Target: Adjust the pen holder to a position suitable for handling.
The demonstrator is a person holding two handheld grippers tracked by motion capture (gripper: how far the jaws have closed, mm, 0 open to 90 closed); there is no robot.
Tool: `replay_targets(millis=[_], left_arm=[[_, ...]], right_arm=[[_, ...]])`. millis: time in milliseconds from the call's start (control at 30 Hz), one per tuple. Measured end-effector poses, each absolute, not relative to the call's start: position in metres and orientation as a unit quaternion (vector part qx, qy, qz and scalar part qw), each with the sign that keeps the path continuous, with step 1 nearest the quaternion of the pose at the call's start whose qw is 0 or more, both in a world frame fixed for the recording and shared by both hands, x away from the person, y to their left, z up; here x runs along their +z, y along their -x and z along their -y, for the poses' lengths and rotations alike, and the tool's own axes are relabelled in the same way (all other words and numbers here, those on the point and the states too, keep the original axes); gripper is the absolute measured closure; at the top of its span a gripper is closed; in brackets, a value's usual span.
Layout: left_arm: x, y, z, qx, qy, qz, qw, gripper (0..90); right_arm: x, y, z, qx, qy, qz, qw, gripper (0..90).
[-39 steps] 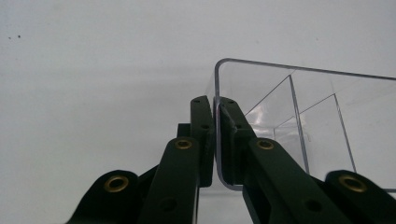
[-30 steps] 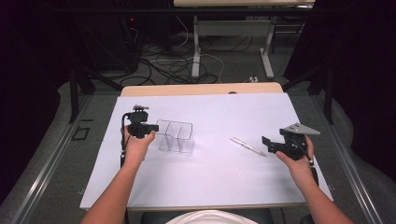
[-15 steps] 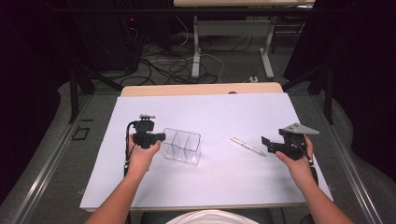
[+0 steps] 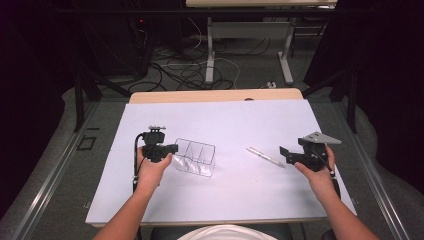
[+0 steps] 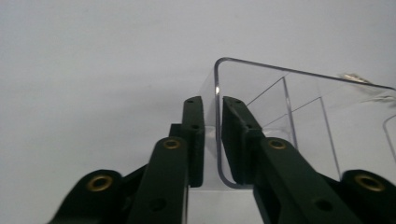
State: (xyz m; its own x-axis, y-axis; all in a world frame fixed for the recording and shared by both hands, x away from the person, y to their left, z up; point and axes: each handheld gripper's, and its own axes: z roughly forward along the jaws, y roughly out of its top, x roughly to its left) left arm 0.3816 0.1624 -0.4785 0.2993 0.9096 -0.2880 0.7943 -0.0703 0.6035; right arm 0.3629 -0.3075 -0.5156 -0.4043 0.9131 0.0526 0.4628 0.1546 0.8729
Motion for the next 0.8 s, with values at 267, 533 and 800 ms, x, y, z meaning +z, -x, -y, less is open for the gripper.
replay_targets(millis=[267,533,800], left_arm=[[-0.468,-0.375,-0.169,0.102,-0.719,-0.566,0.389,66.7],[-0.466,-0.375,-0.185,0.132,-0.71,-0.564,0.401,71.4],[-0.481,-0.38,-0.194,0.112,-0.715,-0.574,0.382,87.1]], right_arm=[[-0.515,-0.363,0.307,0.44,-0.481,-0.713,0.259,17.3],[-0.515,-0.363,0.307,0.439,-0.477,-0.717,0.257,17.4],[-0.516,-0.363,0.306,0.439,-0.476,-0.717,0.257,17.4]])
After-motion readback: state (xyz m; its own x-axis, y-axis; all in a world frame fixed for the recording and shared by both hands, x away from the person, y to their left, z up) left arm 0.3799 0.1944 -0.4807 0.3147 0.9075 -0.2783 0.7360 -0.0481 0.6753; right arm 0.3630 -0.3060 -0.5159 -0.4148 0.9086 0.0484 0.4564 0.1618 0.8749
